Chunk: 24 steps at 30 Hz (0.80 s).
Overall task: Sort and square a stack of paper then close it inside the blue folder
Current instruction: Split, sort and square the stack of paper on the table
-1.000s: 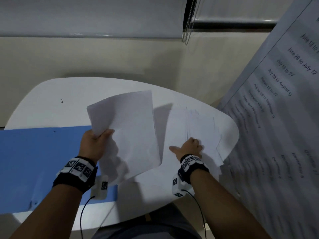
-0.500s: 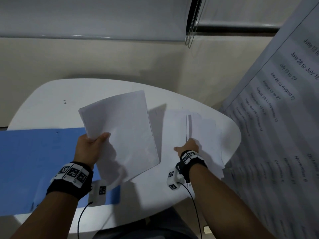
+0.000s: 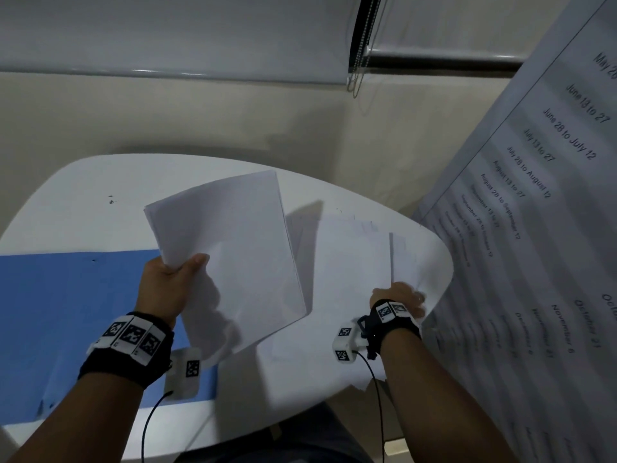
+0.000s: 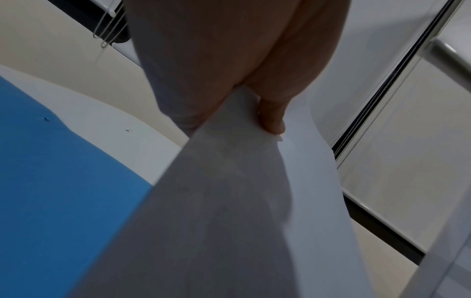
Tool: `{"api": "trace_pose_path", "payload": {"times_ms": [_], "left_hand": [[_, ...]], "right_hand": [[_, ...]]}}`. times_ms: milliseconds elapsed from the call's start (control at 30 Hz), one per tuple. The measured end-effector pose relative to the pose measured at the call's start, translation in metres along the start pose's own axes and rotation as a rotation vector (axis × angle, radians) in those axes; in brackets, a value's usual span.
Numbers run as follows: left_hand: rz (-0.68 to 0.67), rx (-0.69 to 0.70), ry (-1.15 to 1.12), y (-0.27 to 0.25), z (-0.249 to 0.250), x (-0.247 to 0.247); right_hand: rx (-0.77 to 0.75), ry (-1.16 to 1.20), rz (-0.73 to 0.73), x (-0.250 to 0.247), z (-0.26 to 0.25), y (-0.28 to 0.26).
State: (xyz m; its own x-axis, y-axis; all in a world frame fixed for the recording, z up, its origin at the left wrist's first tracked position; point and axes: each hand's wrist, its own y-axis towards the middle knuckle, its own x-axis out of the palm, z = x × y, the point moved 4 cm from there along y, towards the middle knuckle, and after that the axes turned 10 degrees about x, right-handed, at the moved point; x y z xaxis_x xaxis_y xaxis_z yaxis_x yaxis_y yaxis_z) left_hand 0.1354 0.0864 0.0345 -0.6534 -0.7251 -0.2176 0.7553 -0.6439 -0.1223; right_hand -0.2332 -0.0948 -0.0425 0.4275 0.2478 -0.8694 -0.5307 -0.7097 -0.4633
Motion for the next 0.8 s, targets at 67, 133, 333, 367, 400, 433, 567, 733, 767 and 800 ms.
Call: {"api": "trace_pose_path", "payload": {"times_ms": [67, 133, 333, 367, 400, 433, 567, 733, 767, 800], "left_hand": [[0.004, 0.007, -0.002, -0.001, 0.002, 0.003], [-0.003, 0.009, 0.0, -0.003, 0.004, 0.007], [0.001, -0.011, 0.015, -0.004, 0.005, 0.01], [0.005, -0.013, 0.021, -0.004, 0.004, 0.009], [0.01, -0.016, 0.028, -0.003, 0.003, 0.007], [0.016, -0.023, 0.036, -0.002, 0.002, 0.005], [0.036, -0.074, 0.05, 0.001, -0.008, -0.004], [0.054, -0.123, 0.138, 0.005, -0.02, -0.015], [0.045, -0.139, 0.167, 0.007, -0.024, -0.015], [0.026, -0.158, 0.193, 0.009, -0.027, -0.014]], "right_hand": [[-0.028, 0.018, 0.084, -0.002, -0.008, -0.004], [-0.246, 0.131, 0.147, -0.001, -0.022, -0.014], [-0.355, 0.301, -0.054, 0.011, -0.028, -0.024], [-0.311, 0.354, -0.097, 0.01, -0.026, -0.024], [-0.261, 0.406, -0.135, 0.01, -0.023, -0.022], [-0.195, 0.457, -0.165, 0.01, -0.02, -0.021], [-0.21, 0.499, -0.169, -0.006, -0.018, -0.016], [-0.564, 0.492, 0.11, -0.098, -0.05, -0.037], [-0.633, 0.509, 0.162, -0.12, -0.059, -0.044], [-0.685, 0.521, 0.212, -0.14, -0.066, -0.052]]}}
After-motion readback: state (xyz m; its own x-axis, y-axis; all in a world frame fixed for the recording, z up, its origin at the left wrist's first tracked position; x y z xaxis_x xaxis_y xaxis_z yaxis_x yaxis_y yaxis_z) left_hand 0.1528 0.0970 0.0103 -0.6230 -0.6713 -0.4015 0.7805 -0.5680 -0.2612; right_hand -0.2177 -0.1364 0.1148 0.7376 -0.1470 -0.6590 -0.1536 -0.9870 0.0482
